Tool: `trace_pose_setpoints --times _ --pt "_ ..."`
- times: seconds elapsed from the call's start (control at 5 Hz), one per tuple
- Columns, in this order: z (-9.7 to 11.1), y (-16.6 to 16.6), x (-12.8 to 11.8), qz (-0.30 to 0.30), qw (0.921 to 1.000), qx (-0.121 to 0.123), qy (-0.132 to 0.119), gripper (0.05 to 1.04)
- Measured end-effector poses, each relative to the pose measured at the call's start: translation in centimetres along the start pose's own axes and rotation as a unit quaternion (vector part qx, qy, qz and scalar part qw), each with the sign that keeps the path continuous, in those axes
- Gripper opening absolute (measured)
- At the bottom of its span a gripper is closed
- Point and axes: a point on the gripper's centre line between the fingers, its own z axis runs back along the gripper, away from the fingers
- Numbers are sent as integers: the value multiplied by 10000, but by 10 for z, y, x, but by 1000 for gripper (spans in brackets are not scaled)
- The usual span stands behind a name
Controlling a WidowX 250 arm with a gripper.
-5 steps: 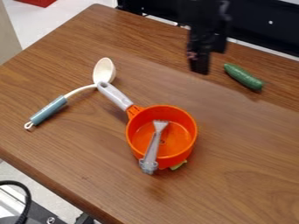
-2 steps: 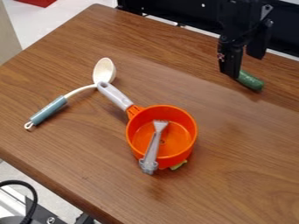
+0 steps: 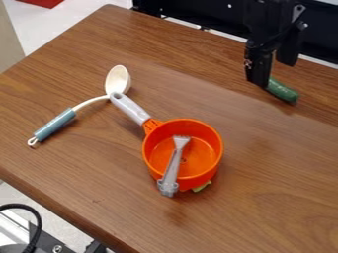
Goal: Move the spoon to sit across the table
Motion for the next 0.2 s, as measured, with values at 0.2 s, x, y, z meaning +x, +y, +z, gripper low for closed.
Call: trace_pose_setpoints --times 0.2 --pt "-1 0 0 0 10000 8 0 1000"
